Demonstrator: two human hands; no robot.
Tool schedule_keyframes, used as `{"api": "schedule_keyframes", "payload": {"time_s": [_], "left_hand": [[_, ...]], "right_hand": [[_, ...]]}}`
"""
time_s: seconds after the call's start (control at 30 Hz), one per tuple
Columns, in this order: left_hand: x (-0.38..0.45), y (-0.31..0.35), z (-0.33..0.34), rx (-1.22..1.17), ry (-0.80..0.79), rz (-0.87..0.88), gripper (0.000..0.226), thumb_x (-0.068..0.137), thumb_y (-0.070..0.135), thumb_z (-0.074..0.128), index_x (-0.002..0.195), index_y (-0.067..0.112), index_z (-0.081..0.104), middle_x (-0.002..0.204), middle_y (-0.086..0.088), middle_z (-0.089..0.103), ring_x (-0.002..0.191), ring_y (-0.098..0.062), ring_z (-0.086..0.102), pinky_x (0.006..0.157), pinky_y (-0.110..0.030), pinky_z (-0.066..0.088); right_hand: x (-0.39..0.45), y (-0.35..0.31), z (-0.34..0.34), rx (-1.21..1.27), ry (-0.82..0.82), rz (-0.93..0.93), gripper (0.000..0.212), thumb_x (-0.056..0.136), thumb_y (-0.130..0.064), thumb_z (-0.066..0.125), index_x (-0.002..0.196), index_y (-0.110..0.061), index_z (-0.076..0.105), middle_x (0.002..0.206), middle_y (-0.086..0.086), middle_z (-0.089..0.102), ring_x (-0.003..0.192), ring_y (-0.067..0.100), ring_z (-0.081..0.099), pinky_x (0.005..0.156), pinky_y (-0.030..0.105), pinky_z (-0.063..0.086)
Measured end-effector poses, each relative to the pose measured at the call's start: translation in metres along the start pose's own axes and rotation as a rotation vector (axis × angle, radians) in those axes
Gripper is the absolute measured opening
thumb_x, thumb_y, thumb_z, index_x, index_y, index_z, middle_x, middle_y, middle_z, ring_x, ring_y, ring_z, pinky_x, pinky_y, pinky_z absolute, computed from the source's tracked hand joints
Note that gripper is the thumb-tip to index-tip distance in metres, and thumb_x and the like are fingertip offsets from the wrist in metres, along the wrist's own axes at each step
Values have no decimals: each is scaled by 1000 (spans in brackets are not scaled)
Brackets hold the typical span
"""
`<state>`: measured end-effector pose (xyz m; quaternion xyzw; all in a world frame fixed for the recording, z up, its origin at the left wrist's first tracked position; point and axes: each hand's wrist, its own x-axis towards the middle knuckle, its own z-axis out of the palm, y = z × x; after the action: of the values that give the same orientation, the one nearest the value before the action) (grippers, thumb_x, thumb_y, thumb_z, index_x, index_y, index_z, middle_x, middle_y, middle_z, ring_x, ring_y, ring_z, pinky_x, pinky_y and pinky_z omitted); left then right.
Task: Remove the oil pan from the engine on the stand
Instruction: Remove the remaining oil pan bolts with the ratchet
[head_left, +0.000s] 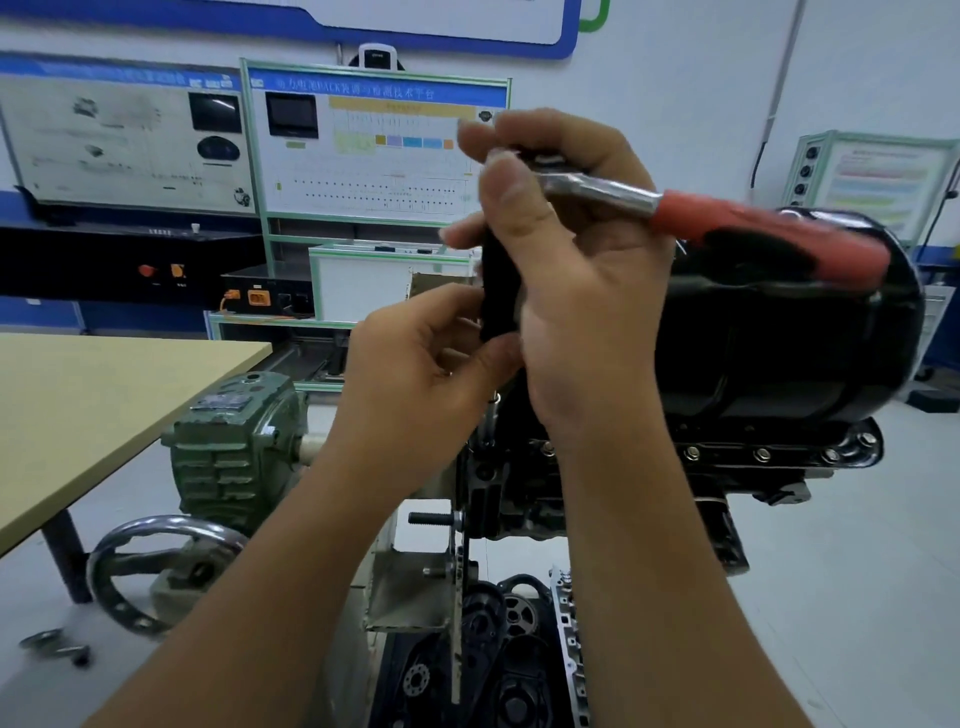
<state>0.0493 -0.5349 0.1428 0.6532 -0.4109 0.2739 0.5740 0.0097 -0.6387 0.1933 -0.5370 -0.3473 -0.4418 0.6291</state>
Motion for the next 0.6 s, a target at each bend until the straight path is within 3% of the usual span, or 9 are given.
{"api": "schedule_keyframes", "payload": {"time_s": [0.1,0.2,0.27,0.33,0.43,0.5,0.6], "left_hand": [[1,1,2,12,2,6,22,82,15,73,103,9,75,87,-6,77,77,-21,75,69,-44,61],[4,-2,-6,34,-90,-9,18,82,13,74,99,20,72,82,-2,75,76,-21,72,73,-41,61],[3,-3,-9,57,-113,-27,21,83,9,75,97,24,71,78,5,74,76,-17,72,74,-38,60],[2,-3,-9,65,-102,-43,23,83,5,78,96,24,72,78,6,74,76,-14,70,71,-36,60],[1,-3,-6,92,-75,-18,27,82,0,80,95,22,72,80,4,74,73,-10,68,67,-35,58],[1,-1,-4,101,-49,-2,23,81,2,80,94,19,71,79,5,73,70,-8,67,67,-30,57],[0,-2,-3,113,-30,-20,15,83,0,81,90,11,72,74,7,70,65,-5,64,63,-25,55]], "right_hand": [[-1,7,0,-183,33,-143,15,96,2,66,110,-1,62,109,26,68,89,35,69,76,49,60],[0,0,-9,181,21,181,12,101,-12,58,111,-8,63,114,16,72,74,30,67,62,36,52],[0,-4,-14,325,-7,321,14,103,-17,54,113,-11,62,117,12,72,70,29,65,63,35,46],[0,-4,-12,229,-30,218,11,102,-11,56,111,-9,62,117,16,71,74,32,66,64,35,50],[1,3,-4,-165,-36,-121,15,97,0,65,111,-2,64,110,23,70,89,30,68,78,38,58],[0,8,-2,-275,-8,-192,17,96,0,68,112,0,64,108,20,70,92,28,69,82,41,58],[-1,3,-2,50,-8,113,12,100,-12,62,112,-10,65,114,16,73,78,30,69,65,39,56]]}}
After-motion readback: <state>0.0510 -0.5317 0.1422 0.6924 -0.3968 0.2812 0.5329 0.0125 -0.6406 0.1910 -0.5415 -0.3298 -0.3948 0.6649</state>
